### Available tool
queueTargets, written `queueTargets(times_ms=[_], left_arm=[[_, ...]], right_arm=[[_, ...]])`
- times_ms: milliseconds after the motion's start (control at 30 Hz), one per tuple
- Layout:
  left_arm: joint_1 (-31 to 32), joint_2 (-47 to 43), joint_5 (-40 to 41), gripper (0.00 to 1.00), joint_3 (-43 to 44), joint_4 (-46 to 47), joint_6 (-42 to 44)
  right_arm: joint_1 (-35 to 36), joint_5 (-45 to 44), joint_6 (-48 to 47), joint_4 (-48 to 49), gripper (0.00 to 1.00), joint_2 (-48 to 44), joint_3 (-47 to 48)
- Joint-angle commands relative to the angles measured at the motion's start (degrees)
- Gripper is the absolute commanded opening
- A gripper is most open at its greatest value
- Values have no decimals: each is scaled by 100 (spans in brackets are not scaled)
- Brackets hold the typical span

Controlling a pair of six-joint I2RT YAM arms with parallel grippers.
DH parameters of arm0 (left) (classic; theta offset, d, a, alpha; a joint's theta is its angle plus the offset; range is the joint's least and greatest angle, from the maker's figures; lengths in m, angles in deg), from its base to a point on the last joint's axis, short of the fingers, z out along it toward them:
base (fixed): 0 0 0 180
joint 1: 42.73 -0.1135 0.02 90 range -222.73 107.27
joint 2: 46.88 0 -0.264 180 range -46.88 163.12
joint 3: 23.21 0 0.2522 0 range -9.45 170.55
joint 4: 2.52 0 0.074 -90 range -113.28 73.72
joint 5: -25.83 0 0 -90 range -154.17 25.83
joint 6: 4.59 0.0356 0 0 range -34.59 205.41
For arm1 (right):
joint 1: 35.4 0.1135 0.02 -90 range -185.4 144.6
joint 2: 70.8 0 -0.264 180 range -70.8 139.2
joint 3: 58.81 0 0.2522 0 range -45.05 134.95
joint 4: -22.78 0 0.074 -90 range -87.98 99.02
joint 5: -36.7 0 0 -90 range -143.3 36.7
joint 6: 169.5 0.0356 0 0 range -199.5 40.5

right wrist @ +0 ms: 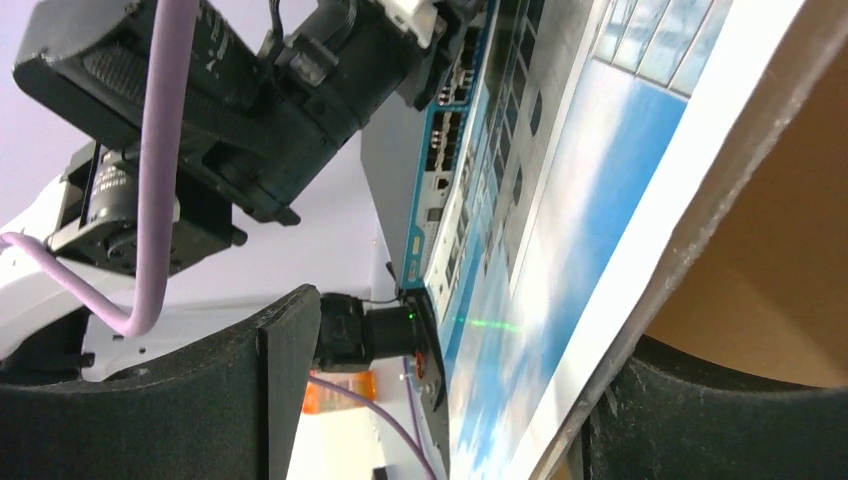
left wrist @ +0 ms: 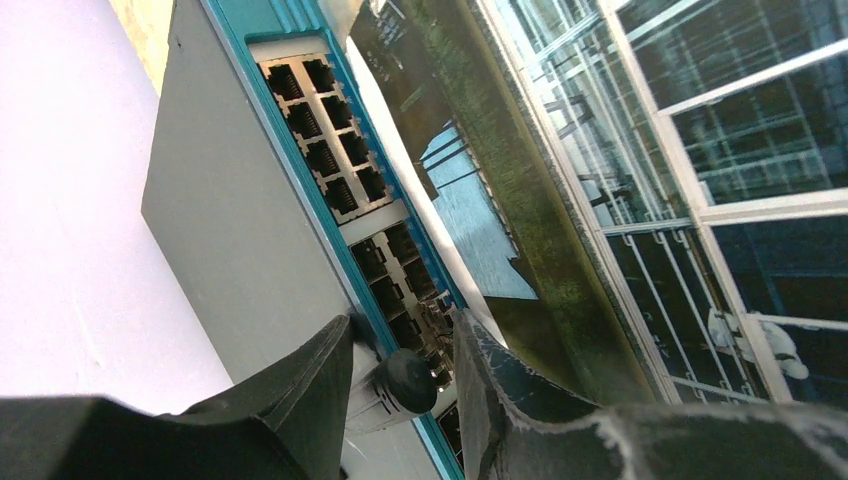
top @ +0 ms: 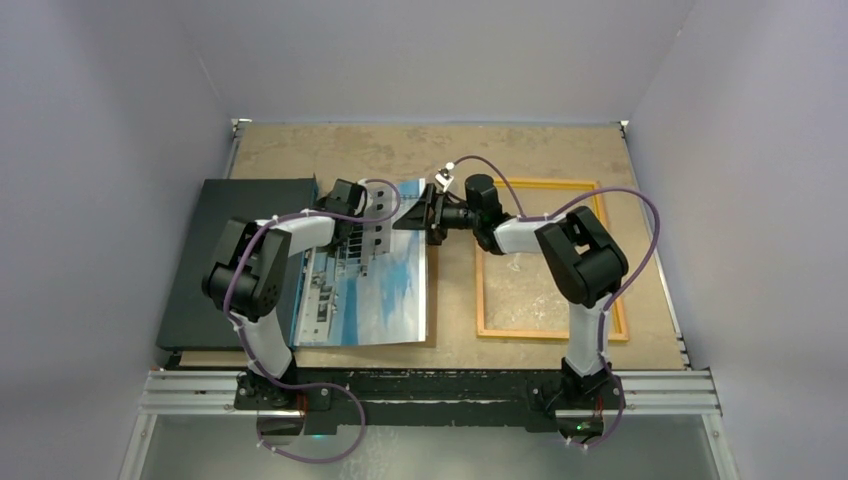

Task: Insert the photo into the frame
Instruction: Pick up the photo frame item at the center of the board.

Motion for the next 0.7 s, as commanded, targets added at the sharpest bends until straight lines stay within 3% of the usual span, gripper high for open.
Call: queueTargets(times_ms=[0, 100, 333, 467, 500, 667], left_arm=[[135, 590, -2238, 37, -221, -315, -413], [138, 582, -2248, 37, -207, -350, -435], [166, 456, -2387, 36, 73, -623, -543], [174, 282, -2617, 37, 422, -980, -659], [176, 229, -2717, 37, 531, -1076, -715], [262, 107, -3044, 39, 1008, -1550, -876]], right_arm=[[45, 294, -276, 37, 81, -220, 7], [43, 284, -402, -216, 76, -340, 76], [32, 43, -773, -1027, 47, -702, 239], [-71, -175, -955, -1443, 15, -911, 213], [-122, -219, -946, -1468, 11, -947, 175], [-471, -223, -991, -1631, 8, -1196, -42]])
